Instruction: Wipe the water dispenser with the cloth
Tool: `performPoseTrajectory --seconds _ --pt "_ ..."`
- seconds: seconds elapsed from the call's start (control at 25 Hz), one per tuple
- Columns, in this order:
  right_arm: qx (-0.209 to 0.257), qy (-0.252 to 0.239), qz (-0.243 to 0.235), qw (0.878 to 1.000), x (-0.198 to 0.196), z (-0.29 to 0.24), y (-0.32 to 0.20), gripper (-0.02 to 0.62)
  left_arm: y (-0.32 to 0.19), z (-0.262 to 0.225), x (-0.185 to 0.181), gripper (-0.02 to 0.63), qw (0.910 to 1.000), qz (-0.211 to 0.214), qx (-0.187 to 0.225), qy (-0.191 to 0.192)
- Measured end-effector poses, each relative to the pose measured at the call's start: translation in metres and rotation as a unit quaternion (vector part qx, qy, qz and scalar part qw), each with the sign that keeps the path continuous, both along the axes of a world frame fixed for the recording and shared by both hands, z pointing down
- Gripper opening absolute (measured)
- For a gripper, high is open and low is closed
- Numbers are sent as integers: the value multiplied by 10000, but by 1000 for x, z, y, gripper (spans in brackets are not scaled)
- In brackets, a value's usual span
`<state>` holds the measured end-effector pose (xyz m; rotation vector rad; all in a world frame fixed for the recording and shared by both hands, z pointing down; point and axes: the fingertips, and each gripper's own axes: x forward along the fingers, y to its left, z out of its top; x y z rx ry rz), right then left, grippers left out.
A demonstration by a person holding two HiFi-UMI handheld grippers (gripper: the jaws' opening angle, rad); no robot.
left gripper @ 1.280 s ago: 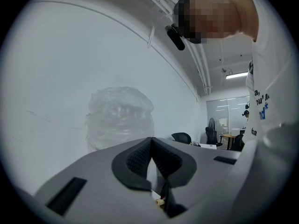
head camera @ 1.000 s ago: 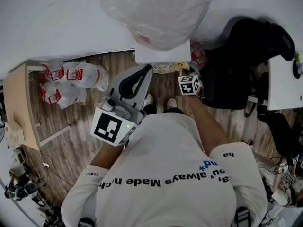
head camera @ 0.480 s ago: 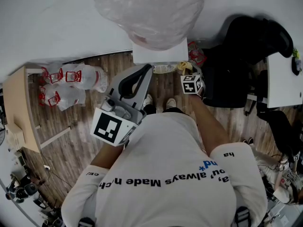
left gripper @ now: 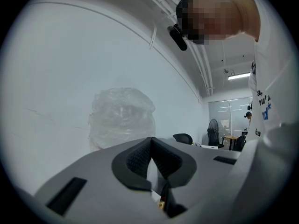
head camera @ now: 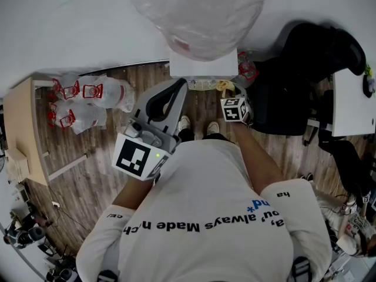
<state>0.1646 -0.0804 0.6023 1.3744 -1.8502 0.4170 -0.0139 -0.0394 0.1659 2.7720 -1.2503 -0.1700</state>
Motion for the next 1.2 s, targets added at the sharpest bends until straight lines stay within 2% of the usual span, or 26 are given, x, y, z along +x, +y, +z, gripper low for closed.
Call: performPoseTrajectory --seconds 0.68,1.2 --pt "-86 -305 -881 9956 -121 8 0 60 18 4 -68 18 9984 -556 19 -84" --pt "-369 -588 -1313 9889 -205 25 -1 60 30 7 -119 18 9969 -781 -79 -23"
